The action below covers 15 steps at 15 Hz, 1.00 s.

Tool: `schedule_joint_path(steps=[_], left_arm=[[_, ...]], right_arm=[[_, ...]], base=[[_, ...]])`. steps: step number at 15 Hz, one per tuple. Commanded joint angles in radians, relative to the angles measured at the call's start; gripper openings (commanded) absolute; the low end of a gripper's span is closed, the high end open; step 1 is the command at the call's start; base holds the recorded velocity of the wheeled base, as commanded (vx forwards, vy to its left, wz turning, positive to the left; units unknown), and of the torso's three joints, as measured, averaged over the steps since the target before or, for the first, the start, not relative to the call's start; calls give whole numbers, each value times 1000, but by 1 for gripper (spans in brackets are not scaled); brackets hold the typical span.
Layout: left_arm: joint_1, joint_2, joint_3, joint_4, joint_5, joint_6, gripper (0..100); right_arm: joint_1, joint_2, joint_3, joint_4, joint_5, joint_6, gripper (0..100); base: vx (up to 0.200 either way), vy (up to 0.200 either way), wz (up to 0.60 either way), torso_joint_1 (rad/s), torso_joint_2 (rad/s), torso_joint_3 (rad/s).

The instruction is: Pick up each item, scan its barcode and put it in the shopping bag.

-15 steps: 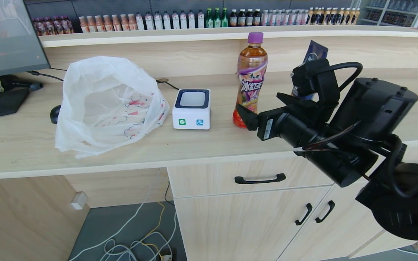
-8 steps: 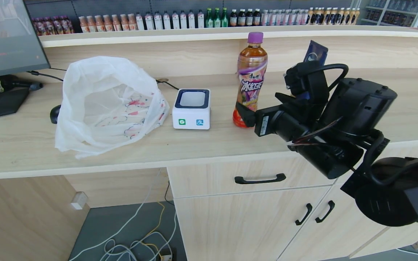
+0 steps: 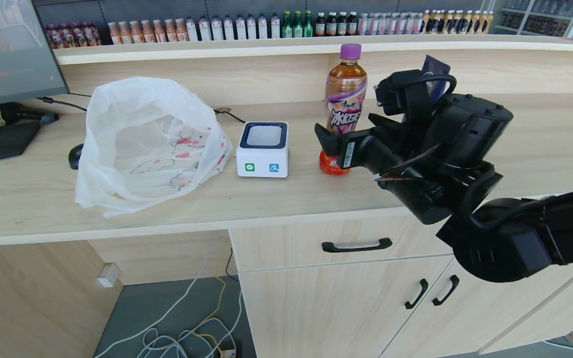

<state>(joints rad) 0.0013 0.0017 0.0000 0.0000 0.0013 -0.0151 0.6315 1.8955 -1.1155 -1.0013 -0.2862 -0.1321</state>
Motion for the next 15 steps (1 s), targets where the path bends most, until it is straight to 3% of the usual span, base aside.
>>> schedule_joint_path(steps=[1, 8, 15], left_arm=[[0, 0, 0, 0, 0, 0, 100], [0, 0, 0, 0, 0, 0, 100], [0, 0, 0, 0, 0, 0, 100]], right_arm=[[-1, 39, -40, -2, -2, 0, 100], [-3, 105, -162, 0, -50, -1, 100], [-9, 125, -165, 4, -85, -1, 100]], base=[[0, 0, 0, 0, 0, 0], [0, 0, 0, 0, 0, 0], [0, 0, 0, 0, 0, 0]])
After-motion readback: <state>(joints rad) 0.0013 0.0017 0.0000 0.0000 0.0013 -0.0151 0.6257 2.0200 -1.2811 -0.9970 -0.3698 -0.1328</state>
